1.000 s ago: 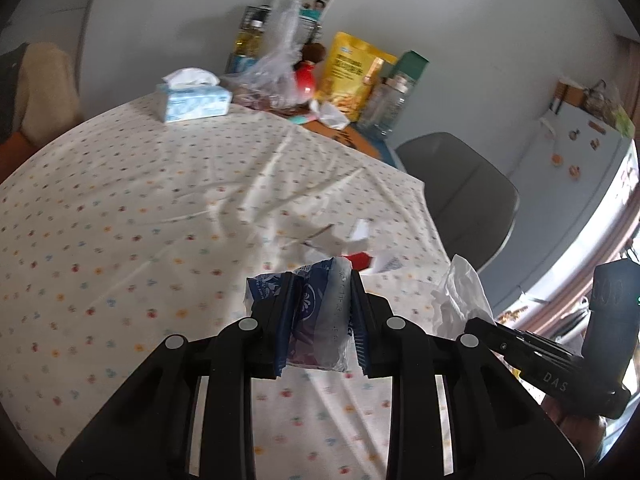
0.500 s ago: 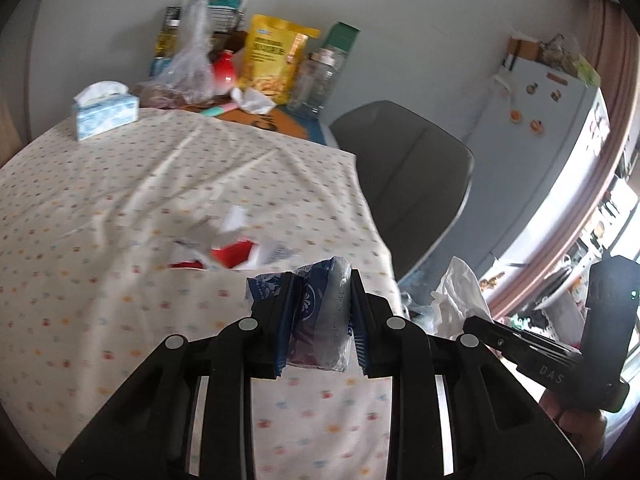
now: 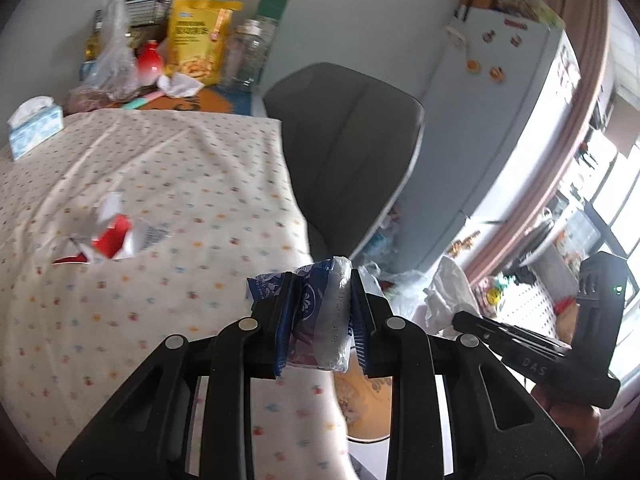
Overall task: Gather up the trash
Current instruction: 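Carry the blue pack and white tissue with both tools over the bin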
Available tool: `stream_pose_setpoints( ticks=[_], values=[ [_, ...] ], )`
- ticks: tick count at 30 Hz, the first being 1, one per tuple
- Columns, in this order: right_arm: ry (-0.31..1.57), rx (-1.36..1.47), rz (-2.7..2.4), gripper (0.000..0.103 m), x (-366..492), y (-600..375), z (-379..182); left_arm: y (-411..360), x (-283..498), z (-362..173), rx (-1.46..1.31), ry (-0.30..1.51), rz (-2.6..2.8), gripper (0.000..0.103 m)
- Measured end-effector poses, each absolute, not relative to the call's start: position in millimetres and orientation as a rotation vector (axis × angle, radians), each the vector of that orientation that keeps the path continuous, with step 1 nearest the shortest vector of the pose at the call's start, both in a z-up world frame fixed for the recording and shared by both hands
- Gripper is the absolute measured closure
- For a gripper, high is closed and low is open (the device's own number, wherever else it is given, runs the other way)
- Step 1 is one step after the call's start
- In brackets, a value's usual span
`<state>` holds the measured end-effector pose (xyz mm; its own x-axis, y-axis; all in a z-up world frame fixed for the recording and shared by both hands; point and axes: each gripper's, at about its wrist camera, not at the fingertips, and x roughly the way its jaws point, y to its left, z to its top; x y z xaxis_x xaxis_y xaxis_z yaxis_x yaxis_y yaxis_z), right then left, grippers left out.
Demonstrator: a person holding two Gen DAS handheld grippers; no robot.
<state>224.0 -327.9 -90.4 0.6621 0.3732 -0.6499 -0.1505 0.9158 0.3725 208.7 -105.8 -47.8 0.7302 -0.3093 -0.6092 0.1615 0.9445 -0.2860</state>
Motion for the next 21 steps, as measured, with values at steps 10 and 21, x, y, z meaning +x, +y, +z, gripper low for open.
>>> stream_pose_setpoints(
  ticks=[10,21],
  values=[
    [0.859,0.423,0.207,0.096,211.5,-386.0,-143.3,-161.5,222.7,-70.1,-0.132,0.792,-0.303,0.077],
    [0.893,0.498,0.141,0.094,205.8,-430.2,-183.3,-215.5,231.2,-98.9,-0.052,0.882,-0.355,0.077]
  ],
)
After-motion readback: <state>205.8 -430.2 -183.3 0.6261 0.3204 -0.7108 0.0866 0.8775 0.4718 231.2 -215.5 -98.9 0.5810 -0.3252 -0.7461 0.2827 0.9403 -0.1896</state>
